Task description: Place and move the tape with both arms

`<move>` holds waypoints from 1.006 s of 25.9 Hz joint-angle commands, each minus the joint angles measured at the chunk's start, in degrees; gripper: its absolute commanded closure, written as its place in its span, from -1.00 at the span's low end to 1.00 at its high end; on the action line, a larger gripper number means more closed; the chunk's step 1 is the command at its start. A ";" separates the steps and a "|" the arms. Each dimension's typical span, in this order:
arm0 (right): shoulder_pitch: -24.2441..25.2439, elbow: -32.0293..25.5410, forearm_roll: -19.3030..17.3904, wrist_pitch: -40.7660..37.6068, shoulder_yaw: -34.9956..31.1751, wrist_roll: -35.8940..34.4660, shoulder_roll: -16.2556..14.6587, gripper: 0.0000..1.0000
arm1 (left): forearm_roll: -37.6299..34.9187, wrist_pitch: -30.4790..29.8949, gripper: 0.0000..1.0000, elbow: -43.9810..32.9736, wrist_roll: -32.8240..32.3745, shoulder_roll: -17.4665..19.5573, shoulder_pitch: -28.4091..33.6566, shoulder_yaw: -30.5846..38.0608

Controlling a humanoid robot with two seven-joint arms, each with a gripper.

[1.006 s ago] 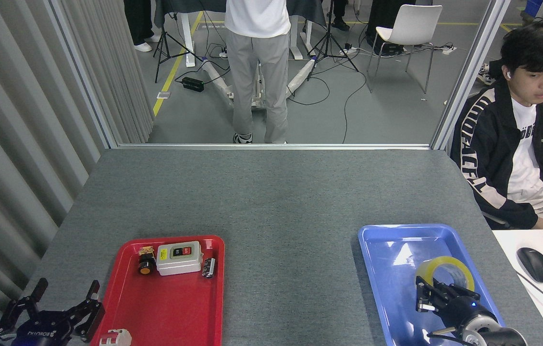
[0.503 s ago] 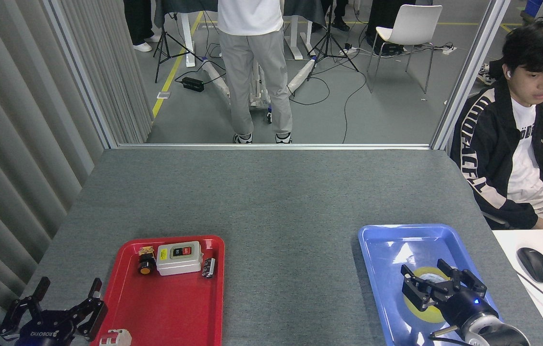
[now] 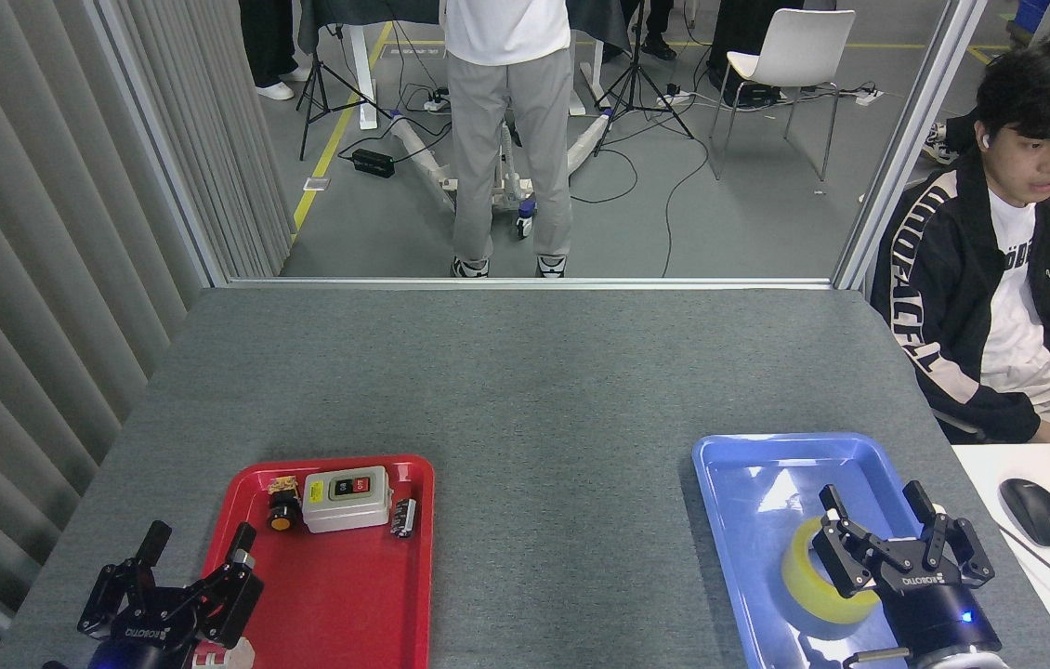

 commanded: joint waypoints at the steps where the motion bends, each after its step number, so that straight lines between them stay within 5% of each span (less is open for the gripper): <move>1: 0.70 -0.59 1.73 0.97 -0.39 -0.06 1.45 -0.99 | 1.41 -0.95 -0.98 1.05 0.41 0.03 -0.39 -0.45; 6: 4.83 -4.72 8.50 2.03 -3.56 0.38 6.46 -0.99 | 1.50 -0.69 -0.98 1.32 0.32 0.11 -0.39 -0.45; 12: 8.26 -9.82 10.87 5.10 -3.73 0.56 9.88 -0.99 | 1.59 -0.77 -0.98 1.67 0.32 0.82 -0.65 -1.15; 26: 9.49 -9.64 9.99 5.10 -3.56 0.91 10.50 -1.00 | 1.76 -1.48 -0.98 2.46 0.32 1.43 -0.83 -1.68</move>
